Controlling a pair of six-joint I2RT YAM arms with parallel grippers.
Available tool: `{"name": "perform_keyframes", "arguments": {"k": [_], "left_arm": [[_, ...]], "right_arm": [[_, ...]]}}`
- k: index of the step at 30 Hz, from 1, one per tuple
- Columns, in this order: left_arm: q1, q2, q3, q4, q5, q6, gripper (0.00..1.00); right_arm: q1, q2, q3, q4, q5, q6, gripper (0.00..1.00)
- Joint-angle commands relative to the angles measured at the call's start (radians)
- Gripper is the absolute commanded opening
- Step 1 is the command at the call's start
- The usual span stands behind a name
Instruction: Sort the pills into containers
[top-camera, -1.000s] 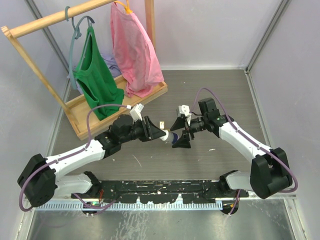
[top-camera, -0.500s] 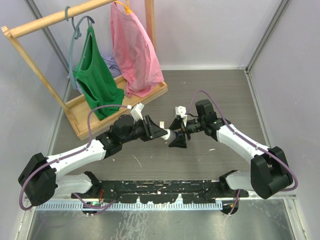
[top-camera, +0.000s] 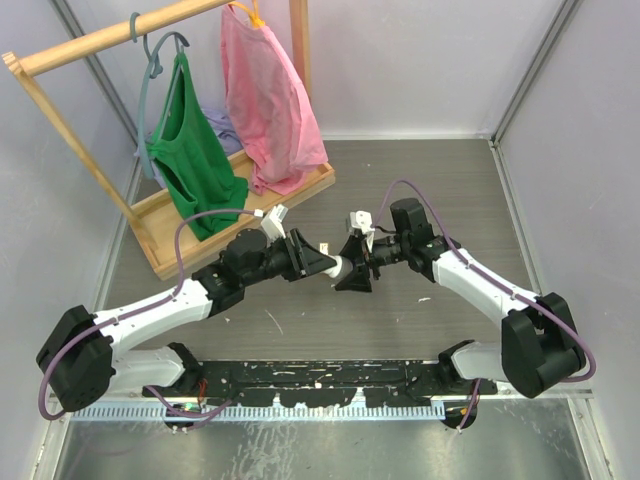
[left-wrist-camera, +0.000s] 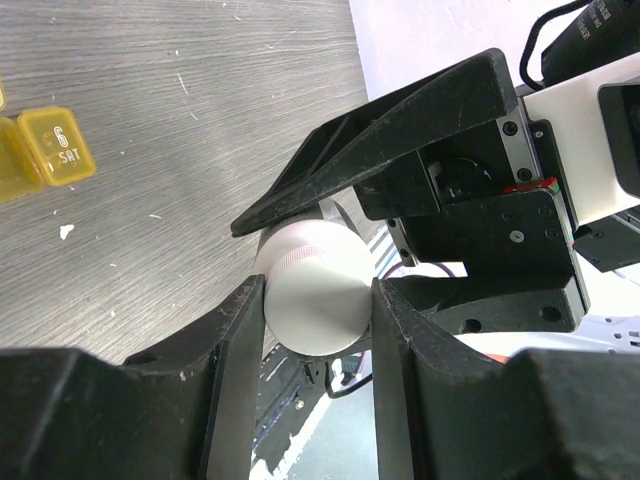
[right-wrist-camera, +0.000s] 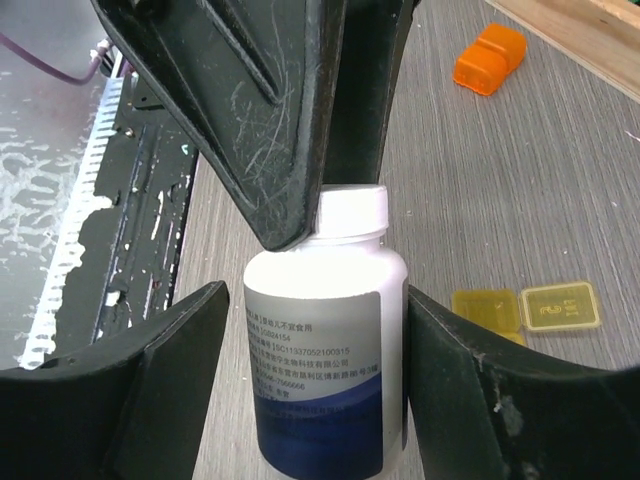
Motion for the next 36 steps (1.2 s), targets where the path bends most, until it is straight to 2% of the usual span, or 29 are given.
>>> {"name": "perform_keyframes", "arguments": {"k": [1, 10, 31, 36], "left_arm": [[-0.006, -0.007, 0.031, 0.094, 0.005, -0.011, 0.00], [-0.006, -0.006, 0.030, 0.109, 0.009, -0.020, 0.00], [-0.006, -0.015, 0.022, 0.117, 0.010, -0.025, 0.00], [-0.006, -0.014, 0.021, 0.117, 0.011, -0.025, 0.00]], "right_arm": [[0.007, 0.002, 0.005, 0.082, -0.064, 0.059, 0.70], [0.007, 0.003, 0.005, 0.083, -0.055, 0.060, 0.60], [0.007, 0.007, 0.008, 0.069, -0.052, 0.050, 0.65], [0.006, 0.004, 0.013, 0.064, -0.053, 0.050, 0.64]]}}
